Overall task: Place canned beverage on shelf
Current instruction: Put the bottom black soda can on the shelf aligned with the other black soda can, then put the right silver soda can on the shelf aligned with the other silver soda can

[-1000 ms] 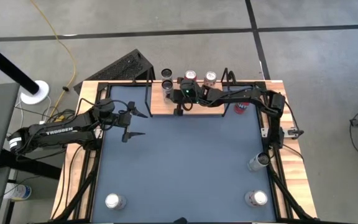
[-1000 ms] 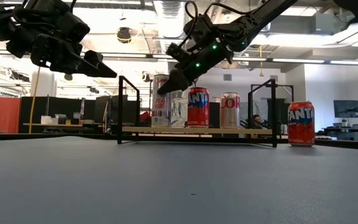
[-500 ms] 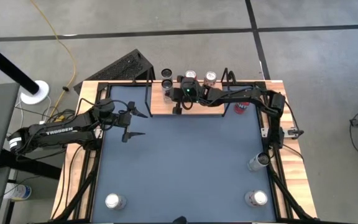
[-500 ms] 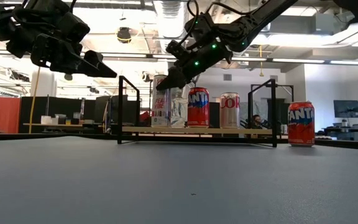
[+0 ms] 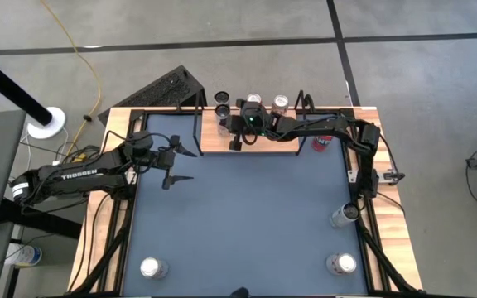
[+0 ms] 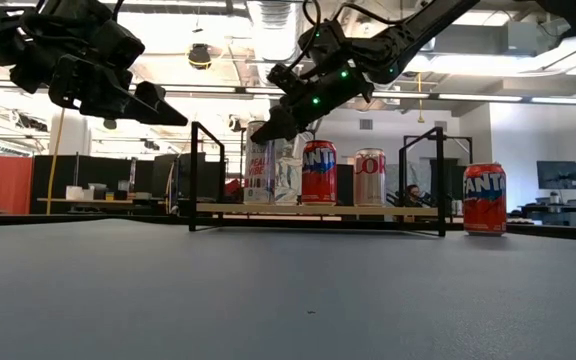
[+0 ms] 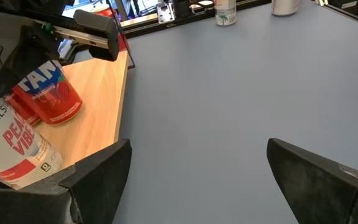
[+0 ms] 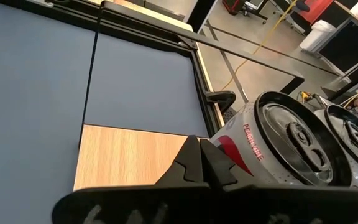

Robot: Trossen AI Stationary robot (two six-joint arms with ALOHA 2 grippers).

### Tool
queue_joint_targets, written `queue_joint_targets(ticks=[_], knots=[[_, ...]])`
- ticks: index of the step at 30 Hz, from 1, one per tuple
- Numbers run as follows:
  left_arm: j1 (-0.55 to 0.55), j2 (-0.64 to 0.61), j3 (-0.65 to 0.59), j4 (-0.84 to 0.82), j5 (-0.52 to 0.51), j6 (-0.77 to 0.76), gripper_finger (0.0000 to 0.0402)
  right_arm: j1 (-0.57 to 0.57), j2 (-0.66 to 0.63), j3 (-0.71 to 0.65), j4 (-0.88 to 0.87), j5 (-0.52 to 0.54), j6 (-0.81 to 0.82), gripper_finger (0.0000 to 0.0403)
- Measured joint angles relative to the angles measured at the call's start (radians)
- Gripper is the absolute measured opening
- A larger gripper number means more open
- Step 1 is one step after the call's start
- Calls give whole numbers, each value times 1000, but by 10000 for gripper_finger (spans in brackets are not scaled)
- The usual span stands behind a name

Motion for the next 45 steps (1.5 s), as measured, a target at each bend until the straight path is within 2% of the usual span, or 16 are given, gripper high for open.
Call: queue_joint_targets(ticks=[10, 17, 24, 28, 34, 37, 42, 45], knots=[[0, 0, 0, -1, 10, -2, 364, 71, -64, 10, -64, 0, -2, 0], [-2, 0, 0, 0, 14, -18, 364, 156, -199, 40, -344, 30, 51, 0], [-9, 0, 0, 8, 28, -19, 364, 236, -361, 41, -768, 29, 266, 0], [-16, 0, 0, 11, 29, -19, 364, 287, -432, 11, -1003, 28, 459, 0], [-29, 0, 0, 13, 29, -17, 364, 350, -535, -164, -1139, 53, 789, 0], [-29, 0, 0, 15, 29, -16, 364, 342, -581, -232, -1212, 78, 932, 0], [-29, 0, 0, 14, 28, -17, 364, 264, -623, -279, -1435, 118, 1163, 0], [-29, 0, 0, 14, 27, -17, 364, 192, -636, -283, -1552, 195, 1249, 0]])
